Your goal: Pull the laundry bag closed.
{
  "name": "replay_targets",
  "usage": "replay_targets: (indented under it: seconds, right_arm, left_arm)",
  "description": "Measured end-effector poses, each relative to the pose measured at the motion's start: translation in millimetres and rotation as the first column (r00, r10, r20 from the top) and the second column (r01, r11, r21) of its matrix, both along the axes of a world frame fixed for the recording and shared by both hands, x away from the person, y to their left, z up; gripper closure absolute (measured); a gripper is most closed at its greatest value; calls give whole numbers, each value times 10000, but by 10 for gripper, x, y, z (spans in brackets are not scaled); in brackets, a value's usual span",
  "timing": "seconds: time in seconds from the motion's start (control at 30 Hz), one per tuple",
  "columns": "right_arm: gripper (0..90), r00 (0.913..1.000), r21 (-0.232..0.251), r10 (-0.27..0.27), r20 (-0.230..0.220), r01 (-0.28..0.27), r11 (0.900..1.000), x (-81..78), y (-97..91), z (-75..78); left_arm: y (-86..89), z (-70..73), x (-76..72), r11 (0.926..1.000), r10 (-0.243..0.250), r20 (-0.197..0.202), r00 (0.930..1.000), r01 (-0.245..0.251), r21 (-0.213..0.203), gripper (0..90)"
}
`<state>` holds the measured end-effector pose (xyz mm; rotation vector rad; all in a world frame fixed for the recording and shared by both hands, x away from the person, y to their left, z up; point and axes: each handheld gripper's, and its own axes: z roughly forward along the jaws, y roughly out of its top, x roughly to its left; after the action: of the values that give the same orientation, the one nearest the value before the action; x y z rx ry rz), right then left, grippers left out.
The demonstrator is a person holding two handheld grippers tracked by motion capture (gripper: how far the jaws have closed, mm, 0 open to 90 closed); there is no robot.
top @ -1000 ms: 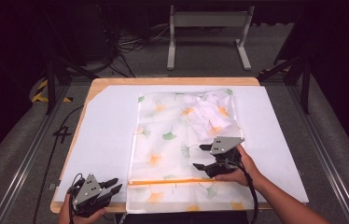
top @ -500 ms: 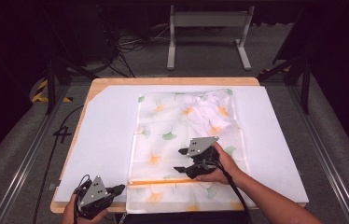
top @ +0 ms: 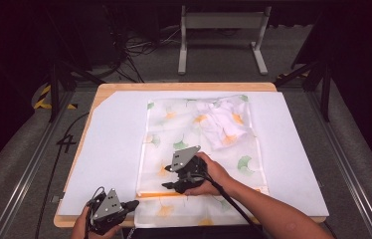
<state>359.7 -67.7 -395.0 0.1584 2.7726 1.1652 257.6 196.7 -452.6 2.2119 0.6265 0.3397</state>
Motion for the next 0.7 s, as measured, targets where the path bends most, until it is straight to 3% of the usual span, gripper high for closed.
replay_targets:
  seconds: [0.43,0.7]
  right_arm:
    - [545,9925,-426,957,-754,-991,9942,20,536,-101]
    - [569,9857,-470,818,-1477,-896,9949,69,806,-245]
  left_arm:
    - [-41,-48,39,9995,-178,-384,9991,188,266,900]
    - [-62,-40,36,9984,-295,-343,9990,311,464,900]
